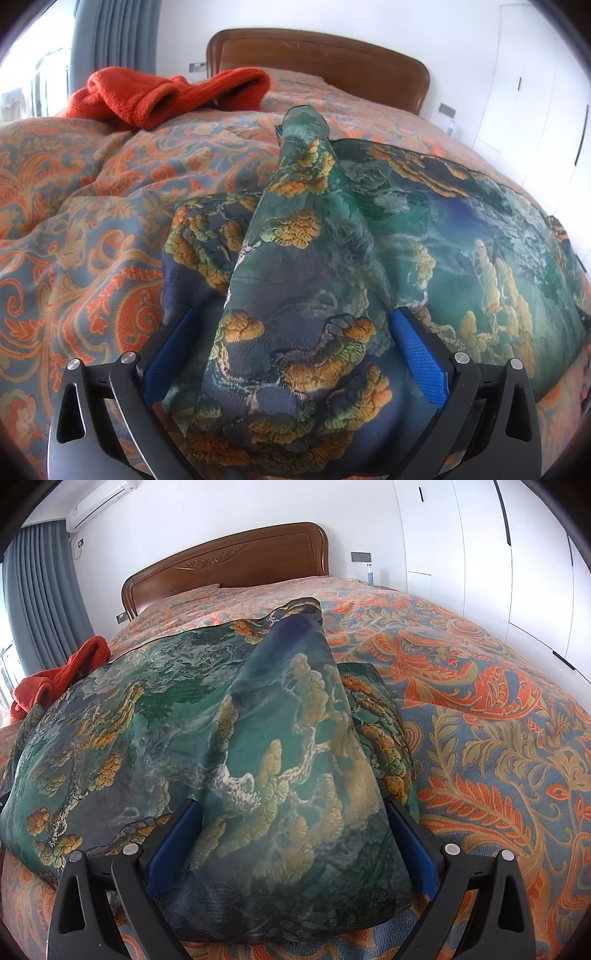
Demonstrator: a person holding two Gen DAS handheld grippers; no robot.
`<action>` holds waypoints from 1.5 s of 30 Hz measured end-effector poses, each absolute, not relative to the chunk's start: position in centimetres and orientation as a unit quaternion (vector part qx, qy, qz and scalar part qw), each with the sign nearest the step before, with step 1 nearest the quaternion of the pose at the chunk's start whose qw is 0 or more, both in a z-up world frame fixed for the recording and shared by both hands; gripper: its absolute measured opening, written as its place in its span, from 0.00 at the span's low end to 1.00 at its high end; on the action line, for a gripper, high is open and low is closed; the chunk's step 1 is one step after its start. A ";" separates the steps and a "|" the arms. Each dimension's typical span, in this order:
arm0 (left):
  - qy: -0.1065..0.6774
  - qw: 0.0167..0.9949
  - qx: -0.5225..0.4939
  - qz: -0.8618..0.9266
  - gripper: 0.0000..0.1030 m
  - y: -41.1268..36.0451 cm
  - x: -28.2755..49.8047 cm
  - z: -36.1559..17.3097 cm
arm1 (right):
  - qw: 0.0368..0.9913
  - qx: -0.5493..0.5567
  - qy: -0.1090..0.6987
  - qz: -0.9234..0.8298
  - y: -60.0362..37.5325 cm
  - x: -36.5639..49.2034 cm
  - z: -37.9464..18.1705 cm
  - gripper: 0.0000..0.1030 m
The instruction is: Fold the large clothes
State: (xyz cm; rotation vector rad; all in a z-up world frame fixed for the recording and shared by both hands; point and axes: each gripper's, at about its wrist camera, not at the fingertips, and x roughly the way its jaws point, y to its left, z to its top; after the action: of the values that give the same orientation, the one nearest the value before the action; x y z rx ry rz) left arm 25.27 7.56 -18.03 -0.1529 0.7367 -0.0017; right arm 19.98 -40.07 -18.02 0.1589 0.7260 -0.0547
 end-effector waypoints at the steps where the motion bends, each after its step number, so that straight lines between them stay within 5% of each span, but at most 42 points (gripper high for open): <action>1: 0.361 0.929 -0.074 -0.001 1.00 7.6 25.1 -17.7 | 0.931 0.078 0.355 -0.027 -40.1 20.0 -18.0 0.97; 14: 0.314 0.944 -0.048 -0.085 1.00 1.4 19.3 -10.7 | 0.932 0.076 0.353 -0.028 -39.9 20.2 -18.1 0.97; 24: 0.440 0.891 0.019 -0.111 0.99 -7.5 30.2 -13.3 | 0.933 0.084 0.349 -0.023 -40.2 20.1 -18.2 0.97; 34: 0.477 0.877 0.007 -0.054 0.99 -9.0 41.6 -12.9 | 0.937 0.091 0.336 -0.020 -40.5 19.7 -18.3 0.97; 45: 0.455 0.884 0.042 -0.097 0.99 -9.7 35.7 -13.1 | 0.939 0.098 0.330 -0.017 -40.8 19.1 -18.5 0.97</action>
State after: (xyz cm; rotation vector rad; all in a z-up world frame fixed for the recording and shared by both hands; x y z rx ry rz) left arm 35.65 -9.69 -13.06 0.0879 0.9463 -0.2024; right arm 19.07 -40.76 -18.52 0.1991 0.6734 -0.0350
